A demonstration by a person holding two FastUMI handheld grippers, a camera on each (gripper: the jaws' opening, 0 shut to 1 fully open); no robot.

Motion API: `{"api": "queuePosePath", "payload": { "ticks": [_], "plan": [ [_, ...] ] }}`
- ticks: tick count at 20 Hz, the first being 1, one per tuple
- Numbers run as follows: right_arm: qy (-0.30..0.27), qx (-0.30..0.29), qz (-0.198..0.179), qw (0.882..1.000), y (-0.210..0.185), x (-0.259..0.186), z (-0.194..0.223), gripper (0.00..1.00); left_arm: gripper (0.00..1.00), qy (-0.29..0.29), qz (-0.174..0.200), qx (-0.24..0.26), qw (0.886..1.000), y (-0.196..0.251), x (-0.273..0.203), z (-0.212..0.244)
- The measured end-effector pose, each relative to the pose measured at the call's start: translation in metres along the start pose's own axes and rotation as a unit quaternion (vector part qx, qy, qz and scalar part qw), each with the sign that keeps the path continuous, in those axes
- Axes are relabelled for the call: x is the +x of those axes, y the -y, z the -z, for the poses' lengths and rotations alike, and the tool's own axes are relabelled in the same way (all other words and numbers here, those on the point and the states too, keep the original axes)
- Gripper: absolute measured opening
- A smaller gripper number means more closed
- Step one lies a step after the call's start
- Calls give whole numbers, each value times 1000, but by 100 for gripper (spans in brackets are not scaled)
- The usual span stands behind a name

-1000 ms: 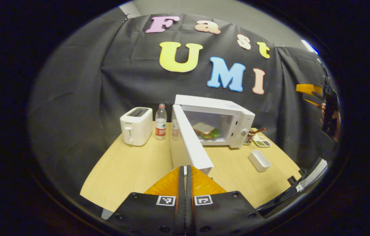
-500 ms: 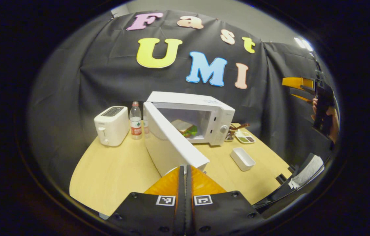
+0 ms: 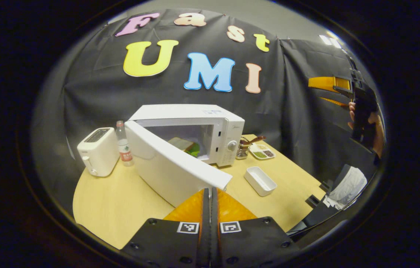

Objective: Open the microwave oven with the left hand, put the food in, and close the microwave oven.

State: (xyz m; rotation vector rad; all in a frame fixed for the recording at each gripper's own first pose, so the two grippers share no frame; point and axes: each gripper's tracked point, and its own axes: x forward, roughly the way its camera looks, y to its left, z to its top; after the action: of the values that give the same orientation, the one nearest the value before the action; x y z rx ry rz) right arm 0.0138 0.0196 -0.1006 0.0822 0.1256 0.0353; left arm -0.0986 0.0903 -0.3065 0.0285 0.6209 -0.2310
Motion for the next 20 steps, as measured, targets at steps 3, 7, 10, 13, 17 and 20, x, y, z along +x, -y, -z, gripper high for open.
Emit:
{"api": "queuePosePath", "payload": {
  "ticks": [3, 7, 10, 13, 17, 20],
  "plan": [
    [-3, 3, 14, 1000, 18, 2, 1, 98, 7, 3, 11, 7, 1000, 10, 18, -10],
    [-2, 8, 28, 1000, 38, 6, -2, 98, 7, 2, 16, 7, 1000, 18, 43, -19],
    [3, 10, 29, 1000, 45, 12, -9, 98, 7, 7, 21, 9, 1000, 27, 63, -25],
    [17, 2, 30, 999, 50, 18, -18, 98, 7, 0, 28, 9, 1000, 35, 89, -28],
    [18, -3, 30, 999, 57, 26, -21, 98, 5, 6, 34, 13, 999, 42, 115, -42],
    [16, -9, 37, 999, 66, 32, -23, 98, 7, 8, 37, 11, 999, 47, 135, -50]
  ]
}}
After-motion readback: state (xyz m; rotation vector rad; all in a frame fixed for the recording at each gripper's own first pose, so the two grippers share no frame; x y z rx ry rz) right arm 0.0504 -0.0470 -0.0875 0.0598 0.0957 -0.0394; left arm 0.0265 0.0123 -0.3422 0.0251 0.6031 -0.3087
